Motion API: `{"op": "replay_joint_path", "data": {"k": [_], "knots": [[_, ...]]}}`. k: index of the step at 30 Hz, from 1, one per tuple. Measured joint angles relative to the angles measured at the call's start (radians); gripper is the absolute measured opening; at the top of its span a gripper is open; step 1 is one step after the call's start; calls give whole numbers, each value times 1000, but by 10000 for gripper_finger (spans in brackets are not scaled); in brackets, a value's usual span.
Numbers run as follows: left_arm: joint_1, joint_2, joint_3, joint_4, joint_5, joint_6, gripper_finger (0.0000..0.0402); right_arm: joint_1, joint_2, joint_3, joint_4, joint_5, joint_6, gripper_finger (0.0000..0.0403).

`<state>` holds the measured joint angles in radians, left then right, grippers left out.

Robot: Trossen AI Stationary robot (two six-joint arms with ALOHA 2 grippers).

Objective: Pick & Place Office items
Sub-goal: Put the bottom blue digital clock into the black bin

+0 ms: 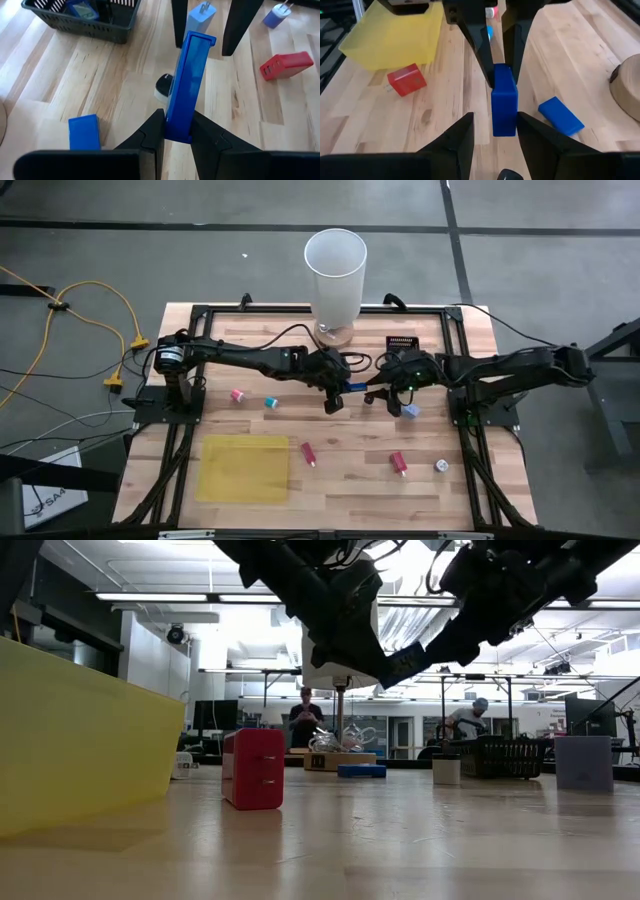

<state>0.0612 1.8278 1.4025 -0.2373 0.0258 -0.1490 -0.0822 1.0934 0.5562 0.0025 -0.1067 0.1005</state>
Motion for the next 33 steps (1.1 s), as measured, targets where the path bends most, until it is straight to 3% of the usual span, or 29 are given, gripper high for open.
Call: {"op": "replay_joint_path", "data": {"k": [21,33], "knots": [[0,-1,0,14,5,2,65,-1,26,0,48,26,-26,136],[0,-1,0,13,6,0,65,-1,25,0,48,11,-27,97]]}}
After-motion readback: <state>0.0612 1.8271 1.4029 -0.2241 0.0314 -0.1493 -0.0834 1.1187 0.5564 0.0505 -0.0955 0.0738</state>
